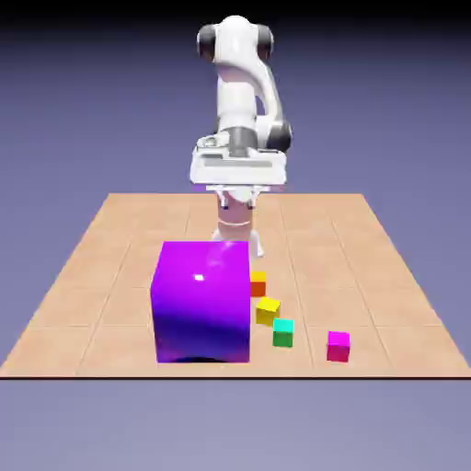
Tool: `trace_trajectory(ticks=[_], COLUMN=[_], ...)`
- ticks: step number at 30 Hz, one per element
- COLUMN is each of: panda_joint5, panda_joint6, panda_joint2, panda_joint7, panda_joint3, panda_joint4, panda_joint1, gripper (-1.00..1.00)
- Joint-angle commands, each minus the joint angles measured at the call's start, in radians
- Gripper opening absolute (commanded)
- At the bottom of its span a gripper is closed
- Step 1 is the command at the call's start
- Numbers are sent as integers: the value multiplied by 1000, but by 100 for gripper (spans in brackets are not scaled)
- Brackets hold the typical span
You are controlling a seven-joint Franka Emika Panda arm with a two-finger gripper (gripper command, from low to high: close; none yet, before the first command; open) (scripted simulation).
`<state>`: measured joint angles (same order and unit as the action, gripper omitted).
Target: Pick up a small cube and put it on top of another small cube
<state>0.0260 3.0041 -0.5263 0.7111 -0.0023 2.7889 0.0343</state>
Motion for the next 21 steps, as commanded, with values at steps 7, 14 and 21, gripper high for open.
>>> trace_trajectory(ticks=[7, 14, 21], panda_joint5=[151, 302, 453], panda_joint6=[-191, -382, -573], panda_joint2=[254, 507, 761], panda_joint7=[-173, -347, -520], panda_joint3=[-13, -27, -40], panda_joint4=[-122, -244, -367], panda_joint1=[129, 259, 388], gripper=[0, 0, 0])
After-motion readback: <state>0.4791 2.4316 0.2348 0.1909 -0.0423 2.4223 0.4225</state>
